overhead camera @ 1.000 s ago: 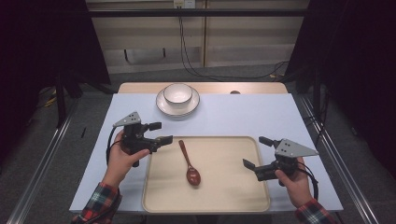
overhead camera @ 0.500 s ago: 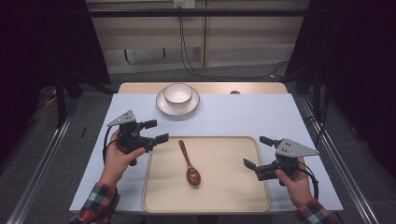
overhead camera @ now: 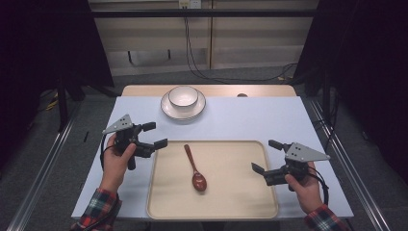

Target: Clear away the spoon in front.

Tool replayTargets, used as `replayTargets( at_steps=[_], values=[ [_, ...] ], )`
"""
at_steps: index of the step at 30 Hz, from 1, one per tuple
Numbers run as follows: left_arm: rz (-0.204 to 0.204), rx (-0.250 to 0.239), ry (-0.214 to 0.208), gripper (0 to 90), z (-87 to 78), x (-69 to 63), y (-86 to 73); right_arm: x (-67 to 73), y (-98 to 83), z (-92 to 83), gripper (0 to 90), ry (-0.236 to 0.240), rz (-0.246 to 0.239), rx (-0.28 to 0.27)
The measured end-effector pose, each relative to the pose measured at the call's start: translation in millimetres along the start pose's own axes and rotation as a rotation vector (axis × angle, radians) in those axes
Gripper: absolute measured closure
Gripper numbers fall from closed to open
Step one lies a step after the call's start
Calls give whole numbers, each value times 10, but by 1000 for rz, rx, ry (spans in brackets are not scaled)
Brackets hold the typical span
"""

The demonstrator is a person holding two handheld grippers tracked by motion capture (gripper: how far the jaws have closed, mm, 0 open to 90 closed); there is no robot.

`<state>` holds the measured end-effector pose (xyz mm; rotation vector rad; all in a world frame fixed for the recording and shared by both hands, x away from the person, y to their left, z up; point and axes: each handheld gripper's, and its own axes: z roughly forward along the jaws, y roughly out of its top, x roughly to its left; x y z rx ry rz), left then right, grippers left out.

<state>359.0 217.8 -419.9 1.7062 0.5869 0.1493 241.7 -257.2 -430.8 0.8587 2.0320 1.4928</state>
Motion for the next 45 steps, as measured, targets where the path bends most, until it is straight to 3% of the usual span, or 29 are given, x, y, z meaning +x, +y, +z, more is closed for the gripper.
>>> replayTargets(
  at_steps=[21,45],
  values=[
    [4,2,36,43,-138,120,-52,-14,4,-12,12,-12,2,-6],
    [7,-5,48,43,-247,230,-124,-14,-4,-10,13,-10,1,-4]
  ],
)
